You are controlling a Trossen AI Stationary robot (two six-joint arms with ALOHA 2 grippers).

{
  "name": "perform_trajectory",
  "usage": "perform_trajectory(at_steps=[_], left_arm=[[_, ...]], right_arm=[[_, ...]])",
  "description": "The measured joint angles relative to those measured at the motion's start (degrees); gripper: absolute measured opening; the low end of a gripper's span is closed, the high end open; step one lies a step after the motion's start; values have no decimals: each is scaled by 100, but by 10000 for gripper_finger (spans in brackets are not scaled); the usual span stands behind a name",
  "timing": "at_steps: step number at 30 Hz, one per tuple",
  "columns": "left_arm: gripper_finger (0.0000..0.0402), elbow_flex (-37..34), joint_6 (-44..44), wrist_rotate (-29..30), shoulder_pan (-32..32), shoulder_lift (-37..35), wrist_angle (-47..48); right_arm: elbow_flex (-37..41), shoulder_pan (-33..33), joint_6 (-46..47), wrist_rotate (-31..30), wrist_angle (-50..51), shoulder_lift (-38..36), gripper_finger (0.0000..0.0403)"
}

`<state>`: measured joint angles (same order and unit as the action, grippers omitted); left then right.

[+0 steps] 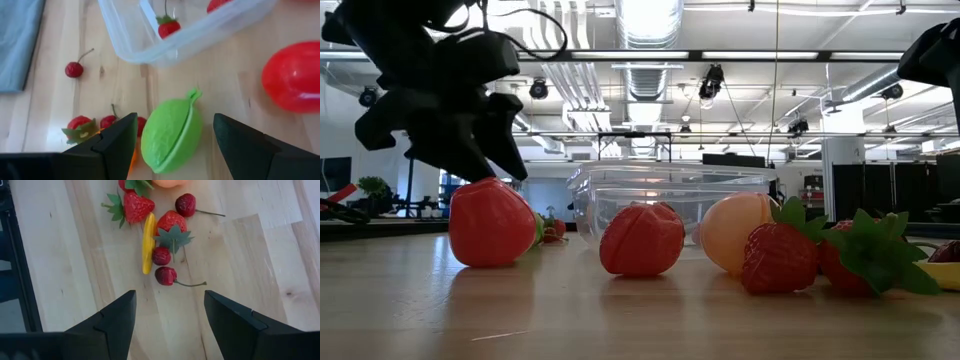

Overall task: Pick and placing Produce into tupperware
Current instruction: Put the green melon into the transparent container

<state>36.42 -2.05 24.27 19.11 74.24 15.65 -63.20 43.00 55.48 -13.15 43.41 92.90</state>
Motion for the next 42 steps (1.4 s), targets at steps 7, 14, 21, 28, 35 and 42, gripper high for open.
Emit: perform_trajectory(at_steps=[7, 14, 21, 28, 35, 42], left_arm=[[247, 20, 569, -19, -49, 258, -22], [247, 20, 593, -17, -183, 675, -39], [247, 32, 602, 8, -244, 1061, -325], [247, 183, 600, -16, -318, 1270, -355], [247, 199, 595, -17, -430, 1352, -494], [247, 195, 595, -10, -455, 1381, -687]], right_arm=[[7, 0, 0, -8, -30, 0, 226], [7, 0, 0, -17, -83, 0, 226], [9, 0, 0, -17, -143, 0, 226], [11, 0, 2, -20, -263, 0, 226], [11, 0, 1, -20, -322, 0, 226], [11, 0, 2, -20, -352, 0, 226]])
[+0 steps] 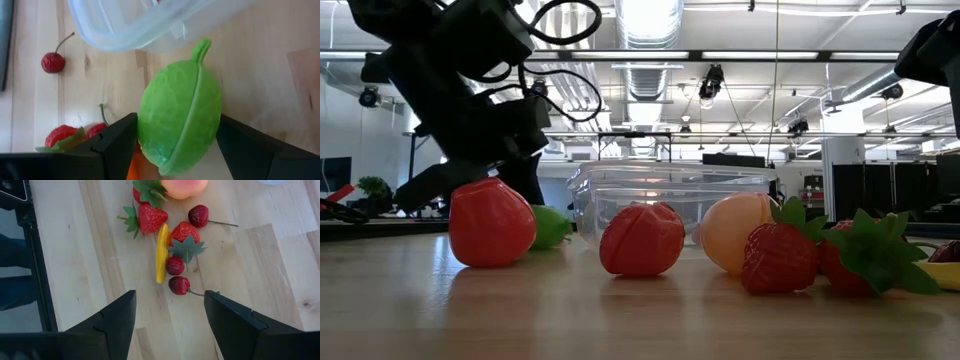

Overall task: Pick and placing Produce into tupperware
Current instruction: Put the green melon into the transparent container

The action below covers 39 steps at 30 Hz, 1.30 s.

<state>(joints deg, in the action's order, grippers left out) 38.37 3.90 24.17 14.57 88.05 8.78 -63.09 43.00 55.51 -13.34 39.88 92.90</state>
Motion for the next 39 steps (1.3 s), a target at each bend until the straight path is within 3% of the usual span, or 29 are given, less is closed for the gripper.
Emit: perform_trajectory(at_steps=[28, 34, 39], left_arm=[[247, 97, 134, -237, -138, 5, -210], [242, 183, 92, -222, -133, -380, -33], [208, 370, 90, -137, -133, -812, 699]], right_arm=[[0, -1, 0, -17, -8, 0, 226], [0, -1, -1, -17, -24, 0, 226], [0, -3, -4, -22, -21, 0, 226]])
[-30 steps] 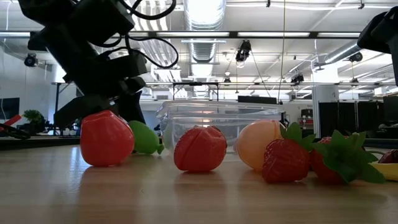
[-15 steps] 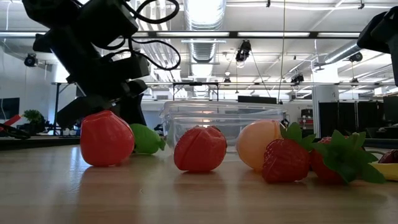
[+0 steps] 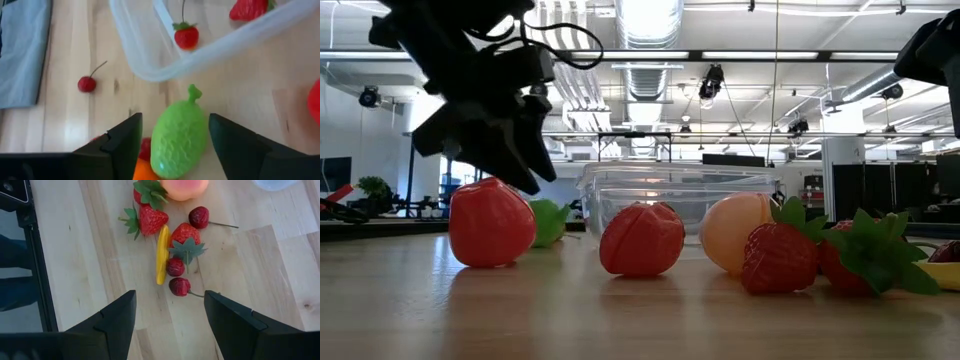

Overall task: Pick and placing Produce into tupperware
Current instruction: Put the green melon into the transparent container

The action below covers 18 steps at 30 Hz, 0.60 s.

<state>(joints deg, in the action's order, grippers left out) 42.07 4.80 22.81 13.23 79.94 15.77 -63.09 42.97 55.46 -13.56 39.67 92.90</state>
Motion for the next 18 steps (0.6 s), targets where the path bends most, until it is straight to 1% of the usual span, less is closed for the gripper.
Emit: perform_trajectory(at_steps=[4, 8, 10, 13, 15, 18], left_arm=[[184, -15, -168, -28, 0, -166, 94], [183, -40, -590, -39, -2, -85, 174], [189, -23, -622, -41, -2, -6, 215], [208, 130, -911, 11, -20, 207, 218], [225, 275, -1032, 190, -54, 365, 366], [252, 524, -950, 567, -101, 656, 568]], right_arm=[[17, -1, 0, -95, 1, 0, 226], [22, -3, 0, -210, -1, 0, 226], [22, -3, 0, -212, -3, 0, 226], [22, -3, 0, -210, -12, 0, 226], [22, -3, 0, -210, -19, 0, 226], [22, -3, 0, -208, -30, -2, 226]])
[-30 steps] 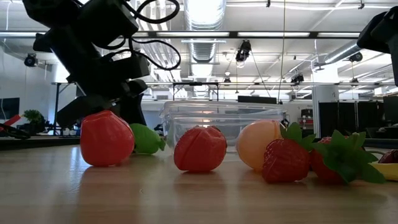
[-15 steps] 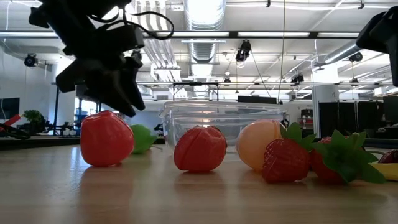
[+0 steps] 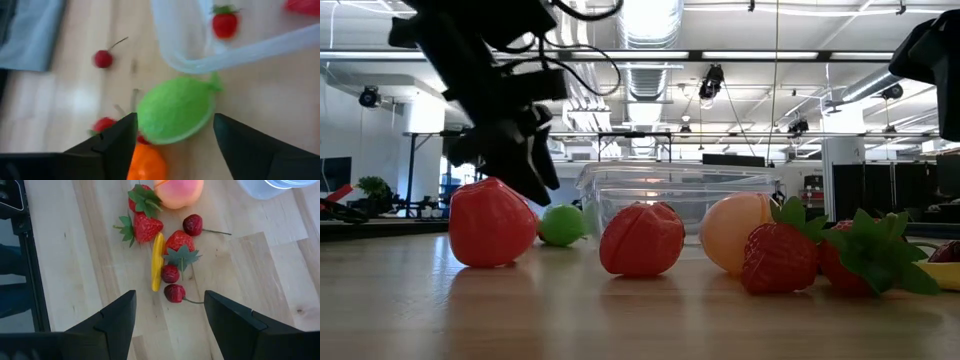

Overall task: Pick and placing Produce into tupperware
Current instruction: Put the green melon into the transparent container

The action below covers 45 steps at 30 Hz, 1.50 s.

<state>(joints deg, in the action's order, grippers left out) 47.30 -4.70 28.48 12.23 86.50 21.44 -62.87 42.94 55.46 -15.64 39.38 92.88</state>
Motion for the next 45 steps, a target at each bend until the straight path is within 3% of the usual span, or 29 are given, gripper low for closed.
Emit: perform_trajectory(at_steps=[3, 8, 13, 20, 22, 27, 29, 45], left_arm=[[272, 208, 648, 61, -28, 253, 193], [276, 339, 1581, -877, -22, 529, 277], [262, 451, 1804, -537, -106, 552, 304], [244, 613, 2581, -866, -682, 335, 276], [242, 763, 2217, -1179, -943, 335, 434], [242, 1078, 226, -2252, -1628, 337, 752], [242, 1175, -68, -2469, -1761, 335, 778], [242, 997, 12, -2678, -1553, 396, 746]], right_arm=[[-4, 0, 0, 0, -31, 0, 226], [-2, 0, 0, 3, -102, 0, 226], [-2, 4, 77, 7, -142, 0, 226], [4, 4, 151, 11, -132, 0, 226], [4, 4, 151, 11, -140, 0, 226], [-2, 4, 154, 8, -150, 0, 226], [-2, 4, 153, 5, -195, 0, 226], [17, 2, 154, -112, -213, 0, 226]])
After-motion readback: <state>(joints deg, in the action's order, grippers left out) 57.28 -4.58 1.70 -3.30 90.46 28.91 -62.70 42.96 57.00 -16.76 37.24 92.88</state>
